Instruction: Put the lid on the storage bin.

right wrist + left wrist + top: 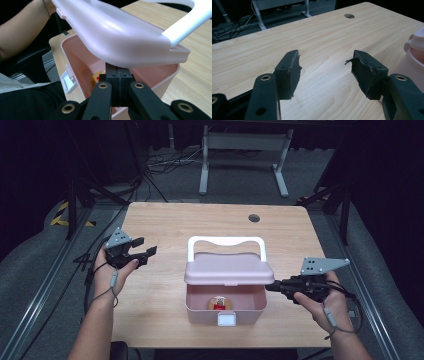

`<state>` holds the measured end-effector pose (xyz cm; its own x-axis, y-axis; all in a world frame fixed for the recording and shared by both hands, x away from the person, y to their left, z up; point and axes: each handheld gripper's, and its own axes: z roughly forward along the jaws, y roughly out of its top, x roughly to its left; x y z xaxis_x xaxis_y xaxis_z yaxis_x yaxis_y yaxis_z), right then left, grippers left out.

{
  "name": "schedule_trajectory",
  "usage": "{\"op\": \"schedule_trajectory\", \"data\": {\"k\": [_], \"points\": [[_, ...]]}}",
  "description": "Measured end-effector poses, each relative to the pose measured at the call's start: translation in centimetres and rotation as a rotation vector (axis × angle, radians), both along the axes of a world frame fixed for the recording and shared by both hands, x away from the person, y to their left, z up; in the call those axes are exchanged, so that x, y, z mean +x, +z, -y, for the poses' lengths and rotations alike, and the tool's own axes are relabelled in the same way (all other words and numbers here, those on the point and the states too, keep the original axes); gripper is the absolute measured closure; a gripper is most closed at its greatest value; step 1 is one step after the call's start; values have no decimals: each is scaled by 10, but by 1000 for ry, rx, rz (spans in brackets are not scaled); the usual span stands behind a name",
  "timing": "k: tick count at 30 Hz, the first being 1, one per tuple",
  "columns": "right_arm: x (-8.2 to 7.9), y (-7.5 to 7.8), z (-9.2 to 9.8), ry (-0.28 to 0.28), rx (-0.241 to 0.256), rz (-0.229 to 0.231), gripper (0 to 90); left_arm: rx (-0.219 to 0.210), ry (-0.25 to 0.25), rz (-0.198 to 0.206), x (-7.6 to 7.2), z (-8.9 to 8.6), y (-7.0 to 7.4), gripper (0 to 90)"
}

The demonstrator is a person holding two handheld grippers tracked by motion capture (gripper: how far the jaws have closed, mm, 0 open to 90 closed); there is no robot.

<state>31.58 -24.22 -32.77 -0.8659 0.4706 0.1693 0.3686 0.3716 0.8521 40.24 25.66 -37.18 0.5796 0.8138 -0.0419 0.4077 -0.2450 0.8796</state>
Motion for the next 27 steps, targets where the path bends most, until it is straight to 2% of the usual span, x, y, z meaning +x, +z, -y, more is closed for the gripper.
{"op": "schedule_trajectory", "data": {"k": [4, 13, 17, 27], "points": [[-1, -1, -1, 7, -15, -11, 900, 5, -1, -3, 1, 0, -1, 394], [-5, -1, -6, 3, -110, -48, 900, 6, -4, -11, 2, 2, -3, 393], [-7, -1, -8, 6, -154, -64, 900, -8, -15, -17, 2, 1, -5, 393], [-9, -2, -8, 27, -202, -104, 900, 21, -5, -27, 3, 2, -9, 389]]}}
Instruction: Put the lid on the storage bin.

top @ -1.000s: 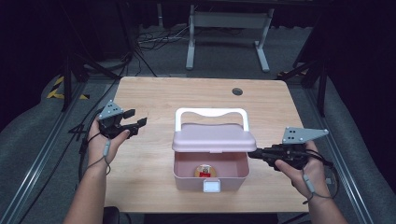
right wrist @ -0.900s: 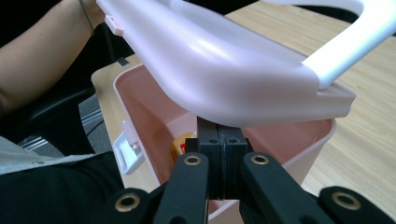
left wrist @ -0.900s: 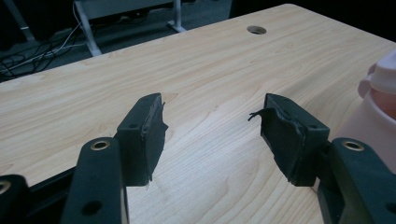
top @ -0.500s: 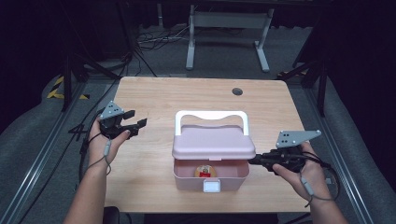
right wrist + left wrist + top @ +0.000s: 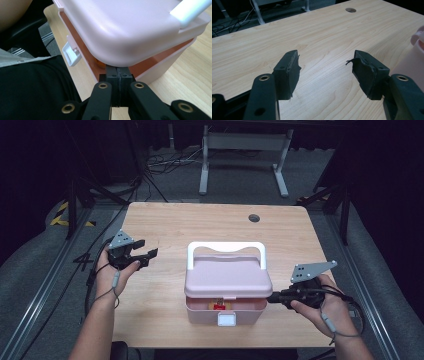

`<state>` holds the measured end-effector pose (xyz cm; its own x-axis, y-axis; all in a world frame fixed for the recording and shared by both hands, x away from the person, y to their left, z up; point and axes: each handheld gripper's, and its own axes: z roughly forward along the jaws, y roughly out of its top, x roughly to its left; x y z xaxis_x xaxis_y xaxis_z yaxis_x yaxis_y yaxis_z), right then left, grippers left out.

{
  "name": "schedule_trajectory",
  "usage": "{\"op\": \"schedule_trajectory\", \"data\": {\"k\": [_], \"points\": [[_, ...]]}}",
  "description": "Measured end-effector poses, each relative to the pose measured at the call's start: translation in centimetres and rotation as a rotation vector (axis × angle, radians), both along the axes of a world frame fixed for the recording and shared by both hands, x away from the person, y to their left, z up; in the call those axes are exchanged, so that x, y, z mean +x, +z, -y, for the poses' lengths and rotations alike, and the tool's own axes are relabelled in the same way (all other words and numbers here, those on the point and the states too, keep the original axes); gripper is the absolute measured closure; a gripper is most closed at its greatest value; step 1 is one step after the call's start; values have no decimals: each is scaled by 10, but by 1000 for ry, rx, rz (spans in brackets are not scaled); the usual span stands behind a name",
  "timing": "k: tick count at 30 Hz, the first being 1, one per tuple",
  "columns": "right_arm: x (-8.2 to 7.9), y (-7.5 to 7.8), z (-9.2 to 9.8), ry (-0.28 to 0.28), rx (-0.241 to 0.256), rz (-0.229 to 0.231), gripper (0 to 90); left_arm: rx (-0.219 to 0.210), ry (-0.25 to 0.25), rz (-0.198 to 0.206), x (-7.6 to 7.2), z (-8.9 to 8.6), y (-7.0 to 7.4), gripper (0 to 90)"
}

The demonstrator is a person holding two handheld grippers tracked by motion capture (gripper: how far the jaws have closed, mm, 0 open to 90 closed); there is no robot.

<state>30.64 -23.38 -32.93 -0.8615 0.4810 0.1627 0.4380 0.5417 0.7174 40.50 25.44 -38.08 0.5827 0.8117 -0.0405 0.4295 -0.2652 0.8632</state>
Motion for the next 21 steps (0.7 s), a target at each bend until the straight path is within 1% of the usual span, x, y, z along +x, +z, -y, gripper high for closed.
{"op": "schedule_trajectory", "data": {"k": [4, 8, 21], "points": [[0, -1, 0, 5, -19, -21, 900, 0, -8, -3, 0, 1, 0, 389], [-1, -3, -1, 11, -58, -57, 900, -6, -15, -4, 0, 2, 0, 388], [-1, -8, -2, 34, -116, -109, 900, -3, -18, -7, 0, 3, -1, 387]]}}
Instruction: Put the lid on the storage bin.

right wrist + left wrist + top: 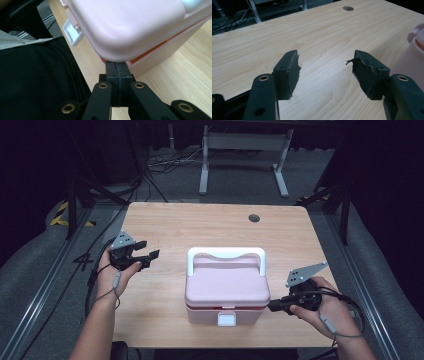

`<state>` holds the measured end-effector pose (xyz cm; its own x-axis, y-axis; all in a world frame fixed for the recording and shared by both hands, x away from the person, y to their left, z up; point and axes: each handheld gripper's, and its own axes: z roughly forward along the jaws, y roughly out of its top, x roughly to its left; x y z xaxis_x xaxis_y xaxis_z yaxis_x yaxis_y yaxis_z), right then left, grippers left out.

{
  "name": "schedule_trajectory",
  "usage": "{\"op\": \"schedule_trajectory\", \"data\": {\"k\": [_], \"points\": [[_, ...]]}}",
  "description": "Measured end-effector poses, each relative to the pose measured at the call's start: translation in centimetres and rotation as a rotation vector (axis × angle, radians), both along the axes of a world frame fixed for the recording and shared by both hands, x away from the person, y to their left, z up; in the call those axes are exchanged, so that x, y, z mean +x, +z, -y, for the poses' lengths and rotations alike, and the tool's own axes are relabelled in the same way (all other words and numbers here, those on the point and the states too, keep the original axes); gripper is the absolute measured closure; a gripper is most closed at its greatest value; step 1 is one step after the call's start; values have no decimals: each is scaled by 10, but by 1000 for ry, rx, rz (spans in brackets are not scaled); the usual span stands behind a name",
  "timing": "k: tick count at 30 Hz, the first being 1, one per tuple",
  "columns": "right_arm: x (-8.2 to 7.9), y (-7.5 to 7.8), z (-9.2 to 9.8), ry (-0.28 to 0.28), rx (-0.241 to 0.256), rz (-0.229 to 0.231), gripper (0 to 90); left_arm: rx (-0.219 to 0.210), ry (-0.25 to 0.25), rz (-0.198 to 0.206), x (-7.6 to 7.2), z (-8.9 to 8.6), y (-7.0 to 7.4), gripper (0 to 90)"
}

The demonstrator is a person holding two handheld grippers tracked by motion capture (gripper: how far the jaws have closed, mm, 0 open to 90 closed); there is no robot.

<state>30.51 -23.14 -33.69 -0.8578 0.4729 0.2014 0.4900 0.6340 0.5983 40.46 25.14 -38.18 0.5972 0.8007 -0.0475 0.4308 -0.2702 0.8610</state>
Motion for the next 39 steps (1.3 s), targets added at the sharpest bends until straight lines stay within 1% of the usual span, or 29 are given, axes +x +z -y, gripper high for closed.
{"op": "schedule_trajectory", "data": {"k": [3, 12, 15, 20, 22, 23, 24, 27, 28, 29, 30, 31, 32, 33, 35, 38, 39], "points": [[0, -1, 0, 6, -16, -12, 900, 9, 0, -5, 0, 1, -1, 385], [0, -4, -2, 22, -46, -38, 900, 10, -5, -7, 0, 2, -1, 382], [-1, -2, -1, 21, -21, -36, 900, 11, -6, -8, 0, 2, -1, 382], [-1, -2, 0, 17, -24, -36, 900, 10, -6, -7, 0, 2, -1, 382], [-1, 0, 1, 19, -14, -35, 900, 8, -5, -5, 0, 2, -1, 382], [-2, 1, 2, 26, -2, -33, 900, 7, -5, -5, 0, 2, -1, 382], [-3, 4, 4, 32, 21, -29, 892, 7, -4, -4, 0, 1, 0, 381], [-4, 9, 8, 33, 79, -10, 838, 4, 0, -7, -2, 2, -1, 374], [-4, 12, 10, 26, 107, 4, 807, 7, -2, -7, -2, 2, 0, 370], [-3, 14, 11, 21, 127, 18, 761, 11, 0, -5, -3, 2, 0, 369], [-3, 16, 13, 2, 166, 34, 698, 10, 0, -8, -4, 3, 0, 367], [-2, 18, 15, -13, 197, 38, 645, 10, 0, -8, -4, 3, 0, 365], [-1, 19, 16, -22, 221, 47, 591, 12, 3, -6, -7, 2, 0, 363], [1, 20, 17, -29, 243, 67, 552, 15, 5, -6, -8, 2, 1, 361], [4, 22, 19, -51, 266, 109, 528, 16, 6, -6, -10, 1, 1, 358], [11, 25, 23, -76, 299, 139, 485, 11, 23, -5, -17, -2, 1, 352], [11, 25, 23, -76, 299, 139, 485, 11, 23, -5, -17, -2, 1, 349]]}}
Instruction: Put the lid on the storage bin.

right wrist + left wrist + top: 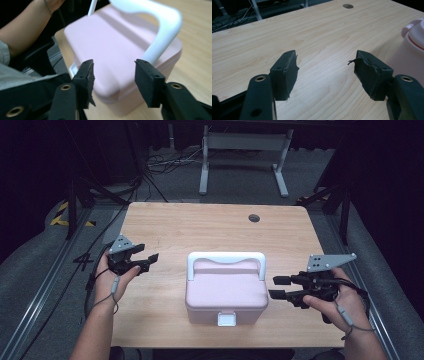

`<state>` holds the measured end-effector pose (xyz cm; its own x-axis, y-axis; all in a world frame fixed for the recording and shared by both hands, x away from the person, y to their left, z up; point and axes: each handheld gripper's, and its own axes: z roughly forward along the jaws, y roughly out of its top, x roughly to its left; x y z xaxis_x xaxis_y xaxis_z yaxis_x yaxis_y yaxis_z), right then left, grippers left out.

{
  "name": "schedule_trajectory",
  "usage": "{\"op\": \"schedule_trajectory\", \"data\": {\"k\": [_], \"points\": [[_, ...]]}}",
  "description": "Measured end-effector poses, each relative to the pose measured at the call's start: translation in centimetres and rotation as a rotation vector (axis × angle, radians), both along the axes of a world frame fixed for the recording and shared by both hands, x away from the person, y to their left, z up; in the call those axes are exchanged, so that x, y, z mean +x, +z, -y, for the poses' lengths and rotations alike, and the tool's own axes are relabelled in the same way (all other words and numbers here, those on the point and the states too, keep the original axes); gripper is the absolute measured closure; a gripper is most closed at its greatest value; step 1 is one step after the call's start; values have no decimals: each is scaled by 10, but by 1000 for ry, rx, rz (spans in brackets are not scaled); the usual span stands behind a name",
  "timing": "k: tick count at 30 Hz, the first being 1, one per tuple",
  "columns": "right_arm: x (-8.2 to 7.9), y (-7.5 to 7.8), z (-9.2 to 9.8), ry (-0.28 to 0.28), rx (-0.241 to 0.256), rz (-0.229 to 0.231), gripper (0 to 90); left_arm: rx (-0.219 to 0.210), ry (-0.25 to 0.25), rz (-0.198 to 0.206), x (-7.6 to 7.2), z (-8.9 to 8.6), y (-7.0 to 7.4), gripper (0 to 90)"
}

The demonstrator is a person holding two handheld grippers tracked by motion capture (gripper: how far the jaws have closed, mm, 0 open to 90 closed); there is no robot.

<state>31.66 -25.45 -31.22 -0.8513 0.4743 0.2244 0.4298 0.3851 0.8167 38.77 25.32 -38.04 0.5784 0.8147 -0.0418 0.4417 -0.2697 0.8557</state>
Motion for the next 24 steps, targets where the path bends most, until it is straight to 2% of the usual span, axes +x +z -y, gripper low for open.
{"op": "schedule_trajectory", "data": {"k": [1, 5, 10, 12, 13, 16, 17, 19, 21, 22, 24], "points": [[5, 2, 3, -16, 22, 11, 480, 4, 12, 0, -5, -3, 0, 348], [18, 6, 11, -54, 60, 43, 460, 7, 35, -4, -13, -10, -2, 344], [32, 5, 21, -131, 66, 72, 455, 9, 59, -7, -20, -16, -4, 339], [36, 3, 24, -151, 73, 75, 451, 11, 61, -6, -21, -17, -5, 339], [44, 0, 30, -189, 73, 79, 448, 10, 65, -10, -22, -18, -5, 338], [56, -7, 39, -235, 71, 92, 445, 11, 67, -10, -22, -19, -6, 337], [56, -7, 39, -235, 71, 92, 445, 11, 67, -10, -22, -19, -6, 337], [65, -14, 47, -276, 76, 102, 419, 15, 70, -12, -22, -20, -7, 337], [73, -22, 53, -319, 54, 108, 406, 18, 72, -17, -21, -21, -9, 336], [80, -29, 59, -356, 16, 106, 401, 22, 75, -19, -21, -21, -9, 336], [85, -36, 64, -384, -30, 109, 401, 26, 80, -22, -20, -21, -10, 335]]}}
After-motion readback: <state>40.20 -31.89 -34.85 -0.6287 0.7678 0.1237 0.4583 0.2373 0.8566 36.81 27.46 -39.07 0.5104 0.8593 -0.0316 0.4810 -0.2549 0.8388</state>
